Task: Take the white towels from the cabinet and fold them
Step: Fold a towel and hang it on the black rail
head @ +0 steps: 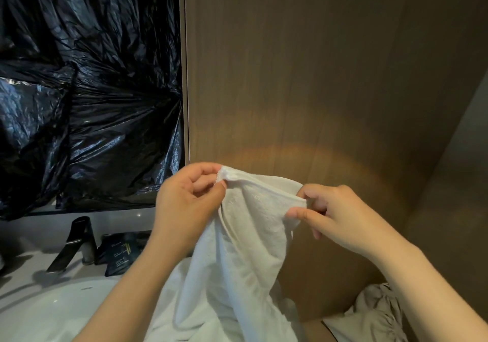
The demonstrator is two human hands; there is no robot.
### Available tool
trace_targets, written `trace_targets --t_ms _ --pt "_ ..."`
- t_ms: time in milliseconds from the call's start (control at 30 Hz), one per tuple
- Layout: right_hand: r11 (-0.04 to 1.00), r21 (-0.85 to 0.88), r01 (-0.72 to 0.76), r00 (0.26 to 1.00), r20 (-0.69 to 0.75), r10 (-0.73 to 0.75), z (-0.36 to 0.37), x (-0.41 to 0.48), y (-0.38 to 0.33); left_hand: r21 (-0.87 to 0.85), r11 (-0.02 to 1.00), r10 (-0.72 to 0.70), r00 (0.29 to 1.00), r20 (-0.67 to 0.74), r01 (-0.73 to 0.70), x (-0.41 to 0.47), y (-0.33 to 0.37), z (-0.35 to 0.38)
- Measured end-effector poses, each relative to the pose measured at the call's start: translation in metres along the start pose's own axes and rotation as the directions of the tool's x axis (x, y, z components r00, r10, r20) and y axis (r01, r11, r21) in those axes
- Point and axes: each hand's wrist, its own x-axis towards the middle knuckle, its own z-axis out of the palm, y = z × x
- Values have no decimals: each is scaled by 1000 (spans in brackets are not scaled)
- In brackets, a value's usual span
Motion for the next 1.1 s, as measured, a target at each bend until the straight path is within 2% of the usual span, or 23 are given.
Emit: trace_targets --t_ms 133,300,533,700,867,933,1033,1100 --pt "992 -128 0 1000 -1 0 -20 6 10 67 997 44 998 -55 -40 27 3 -14" --pt "965 -257 57 982 -160 -100 -53 30 -4 79 994 79 993 -92 -71 55 13 -21" --pt "998 -32 51 971 -232 -57 -64 52 -9 57 992 117 988 -105 -112 61 19 -31" --pt "985 158 63 955 -298 -13 -53 58 -5 56 988 151 985 -79 -147 61 21 -33" --pt "932 359 58 927 -367 84 -44 56 -5 -50 995 81 993 -87 -86 62 22 -32" --pt "934 358 15 927 -356 121 -41 53 -5 -110 993 43 996 -84 -52 60 23 -31" --pt "974 227 -12 956 -282 78 -37 51 -10 -127 990 49 997 -54 -55 54 26 -22" --pt "985 169 27 965 -262 19 -34 53 -20 -109 991 70 997 -23 -72 49 29 -12"
